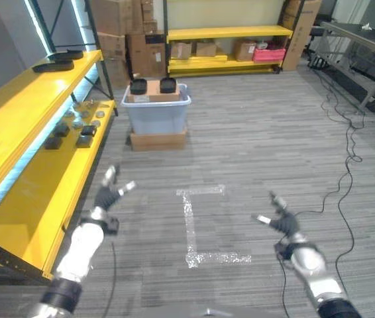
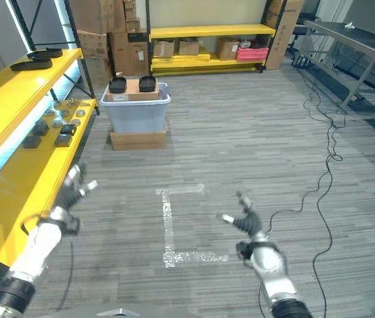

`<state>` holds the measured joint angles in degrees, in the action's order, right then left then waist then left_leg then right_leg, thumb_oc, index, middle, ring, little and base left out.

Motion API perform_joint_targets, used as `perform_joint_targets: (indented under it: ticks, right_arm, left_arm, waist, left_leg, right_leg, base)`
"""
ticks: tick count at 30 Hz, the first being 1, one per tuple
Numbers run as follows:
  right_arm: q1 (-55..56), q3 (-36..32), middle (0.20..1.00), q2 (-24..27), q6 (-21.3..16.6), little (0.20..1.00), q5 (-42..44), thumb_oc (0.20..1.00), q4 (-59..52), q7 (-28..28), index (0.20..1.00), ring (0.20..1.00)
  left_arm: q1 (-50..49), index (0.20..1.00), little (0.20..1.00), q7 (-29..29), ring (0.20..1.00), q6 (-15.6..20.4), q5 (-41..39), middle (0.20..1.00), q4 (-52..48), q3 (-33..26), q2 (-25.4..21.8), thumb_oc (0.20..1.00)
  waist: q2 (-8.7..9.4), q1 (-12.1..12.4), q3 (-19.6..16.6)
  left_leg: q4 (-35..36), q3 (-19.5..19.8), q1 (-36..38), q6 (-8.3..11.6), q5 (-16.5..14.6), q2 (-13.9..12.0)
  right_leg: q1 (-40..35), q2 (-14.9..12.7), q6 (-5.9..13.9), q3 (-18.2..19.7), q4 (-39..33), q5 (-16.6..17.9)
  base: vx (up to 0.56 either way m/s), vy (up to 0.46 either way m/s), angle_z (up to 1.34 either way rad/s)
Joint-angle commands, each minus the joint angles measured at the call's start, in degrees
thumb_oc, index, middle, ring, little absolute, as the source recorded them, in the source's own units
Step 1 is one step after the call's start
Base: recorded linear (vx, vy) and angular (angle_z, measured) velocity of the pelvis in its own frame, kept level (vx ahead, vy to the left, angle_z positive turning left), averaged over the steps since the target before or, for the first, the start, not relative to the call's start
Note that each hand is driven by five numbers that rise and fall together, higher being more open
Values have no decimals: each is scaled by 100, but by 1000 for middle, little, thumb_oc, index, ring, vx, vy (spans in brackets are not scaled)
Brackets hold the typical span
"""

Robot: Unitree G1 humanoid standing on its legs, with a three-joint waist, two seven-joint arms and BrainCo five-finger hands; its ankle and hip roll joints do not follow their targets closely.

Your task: Move parts from the plastic box to the shelf.

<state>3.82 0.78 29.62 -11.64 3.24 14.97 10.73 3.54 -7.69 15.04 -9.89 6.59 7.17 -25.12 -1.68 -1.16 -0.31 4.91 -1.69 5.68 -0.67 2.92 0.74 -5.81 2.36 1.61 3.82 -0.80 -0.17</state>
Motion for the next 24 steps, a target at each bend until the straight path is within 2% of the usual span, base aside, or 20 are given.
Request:
perform_joint_targets:
  ticks: [1,5,9,14,20,24]
  right_arm:
    - [-168,-334,1000,-25,-432,1000,-333,1000,-166,130,1000,1000]
    - [125,-768,1000,-121,-467,1000,-751,1000,-1211,145,1000,1000]
    - [311,-851,1000,-266,-470,1000,-779,1000,-1523,107,1000,1000]
    - [305,-660,1000,-208,-421,1000,-928,1000,-1550,-73,1000,1000]
    - [12,-476,1000,-97,-355,1000,-1082,1000,-1494,-24,1000,1000]
    - [-269,-324,1000,-47,-308,1000,-1095,1000,-1437,29,1000,1000]
  left_arm:
    - [294,1000,1000,-162,1000,422,130,1000,484,-187,51,1000]
    - [43,1000,1000,-110,1000,376,232,1000,-152,-391,26,1000]
    - [-162,1000,1000,-79,1000,354,274,1000,-352,-435,58,1000]
    - [-299,1000,1000,-44,1000,346,388,1000,-414,-442,29,1000]
    - [-120,1000,1000,-121,1000,354,359,1000,-413,-387,6,1000]
    - [139,1000,1000,-200,1000,362,292,1000,-399,-269,-24,1000]
  waist:
    - [90,124,13]
    - [105,115,136]
    - [109,102,227]
    - [102,118,348]
    - [102,164,451]
    - [91,112,673]
  left_leg:
    - [-124,-302,350,130,-973,-166]
    - [-211,-338,318,90,-1027,-168]
    - [-291,-378,237,60,-1073,-146]
    - [-448,-418,80,4,-1199,-99]
    - [-695,-419,-106,-105,-1367,54]
    - [-893,-395,-254,-217,-1457,205]
  right_leg:
    - [403,-295,849,450,281,-639]
    - [459,-327,862,425,386,-676]
    - [563,-348,875,418,460,-694]
    - [728,-400,904,414,636,-779]
    - [902,-522,980,448,869,-795]
    - [1350,-622,1108,578,1457,-646]
  base:
    - [47,-1,-1]
    - [34,4,-1]
    - [6,17,-1]
    - [20,53,-3]
    - [30,73,-2]
    - [-19,89,3]
